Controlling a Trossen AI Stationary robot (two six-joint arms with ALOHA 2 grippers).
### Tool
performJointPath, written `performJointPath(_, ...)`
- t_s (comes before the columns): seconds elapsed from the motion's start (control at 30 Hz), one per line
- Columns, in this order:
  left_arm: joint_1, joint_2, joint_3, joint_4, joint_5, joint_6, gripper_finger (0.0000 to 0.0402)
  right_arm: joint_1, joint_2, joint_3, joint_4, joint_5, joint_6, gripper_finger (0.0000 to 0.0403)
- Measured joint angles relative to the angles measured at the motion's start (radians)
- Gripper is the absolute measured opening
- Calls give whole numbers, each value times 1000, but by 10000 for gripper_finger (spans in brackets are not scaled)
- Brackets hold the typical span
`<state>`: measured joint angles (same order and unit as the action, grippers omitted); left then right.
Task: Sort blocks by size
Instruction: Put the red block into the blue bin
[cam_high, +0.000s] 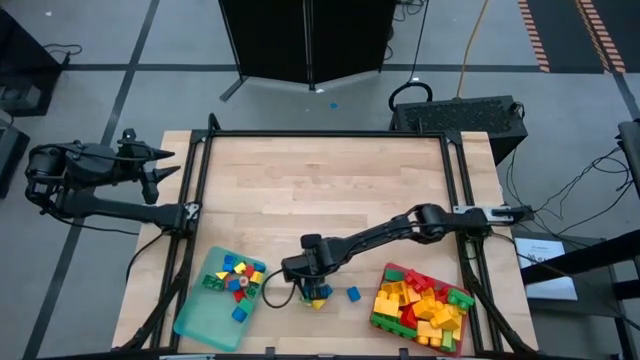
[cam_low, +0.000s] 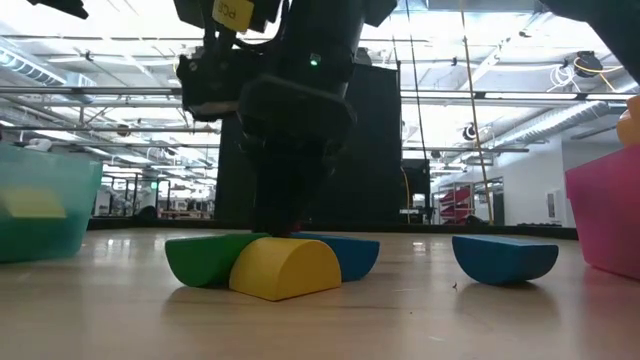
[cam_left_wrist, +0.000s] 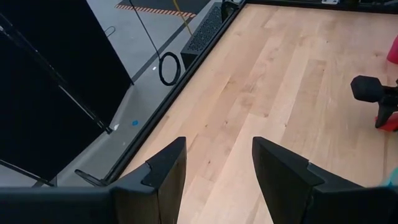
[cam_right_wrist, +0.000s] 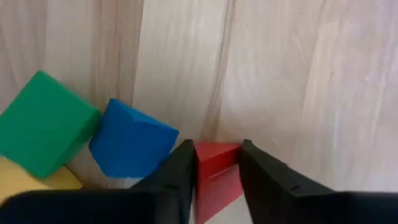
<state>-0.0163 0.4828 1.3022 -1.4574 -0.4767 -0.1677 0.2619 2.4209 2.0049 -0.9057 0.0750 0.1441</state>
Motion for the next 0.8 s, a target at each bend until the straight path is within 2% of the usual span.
performJointPath(0.17,0,0,0,0,0,0,187,0,-4,-1,-5,9,1,35)
performJointPath(0.43,0,0,0,-2,0,0,187,-1,1,37,-19,6,6,32)
performJointPath(0.6,0,0,0,-3,0,0,187,-12,11,129,-32,6,-14,4)
performJointPath(0.8,0,0,0,-3,0,0,187,-37,11,253,-32,31,-32,2)
